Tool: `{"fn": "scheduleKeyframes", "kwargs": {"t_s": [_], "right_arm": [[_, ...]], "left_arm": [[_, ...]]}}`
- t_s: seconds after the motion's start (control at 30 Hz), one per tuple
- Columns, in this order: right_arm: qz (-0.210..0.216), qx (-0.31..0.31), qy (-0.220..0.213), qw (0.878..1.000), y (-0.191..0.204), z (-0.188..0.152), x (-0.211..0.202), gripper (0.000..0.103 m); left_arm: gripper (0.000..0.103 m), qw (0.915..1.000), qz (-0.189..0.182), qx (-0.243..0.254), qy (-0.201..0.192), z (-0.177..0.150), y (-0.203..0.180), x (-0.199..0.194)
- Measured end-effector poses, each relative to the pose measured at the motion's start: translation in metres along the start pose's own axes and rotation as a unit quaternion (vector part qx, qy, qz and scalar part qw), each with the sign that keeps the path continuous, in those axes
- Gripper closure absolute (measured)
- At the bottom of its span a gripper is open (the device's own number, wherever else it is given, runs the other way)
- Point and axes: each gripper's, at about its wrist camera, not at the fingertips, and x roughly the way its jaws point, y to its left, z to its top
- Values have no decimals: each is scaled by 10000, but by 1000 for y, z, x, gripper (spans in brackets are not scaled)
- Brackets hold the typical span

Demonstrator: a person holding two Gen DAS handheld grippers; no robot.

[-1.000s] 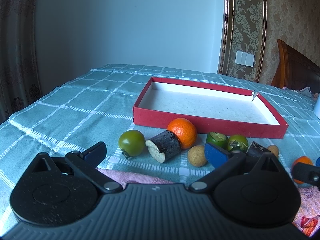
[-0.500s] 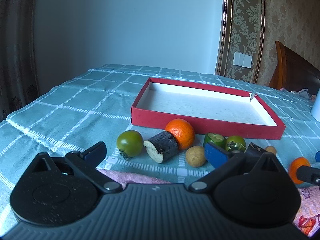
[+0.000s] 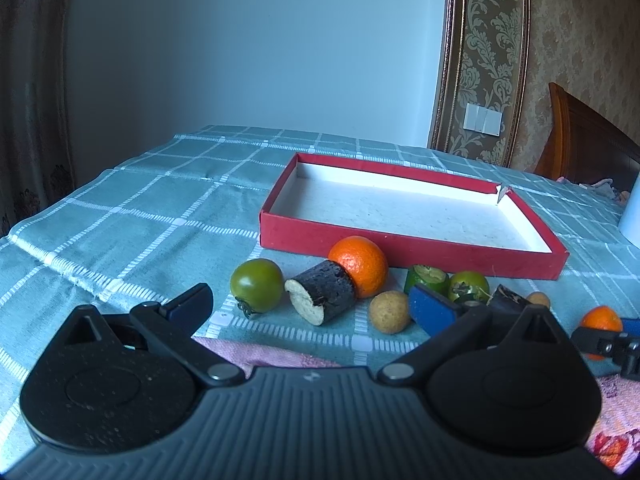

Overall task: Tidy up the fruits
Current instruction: 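Close the right tool around the tangerine, then carry the tangerine over the red tray and open the right tool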

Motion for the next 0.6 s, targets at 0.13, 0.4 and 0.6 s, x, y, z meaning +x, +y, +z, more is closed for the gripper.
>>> {"fn": "scheduleKeyframes", "kwargs": {"t_s": [0.13,0.4,0.6], "right_arm": [[85,-9,-203,9998,1,20,-5,61],[25,-133,-814,9966,2,87,-2,61],[-189,-22,-542,9984,-8,108,49,61]], "left_arm": [[0,10000,-16,-7,13,1,0,0],[0,10000,-11,-24,79,1,2,1],[0,9999,27,-38,125,2,2,3]]}}
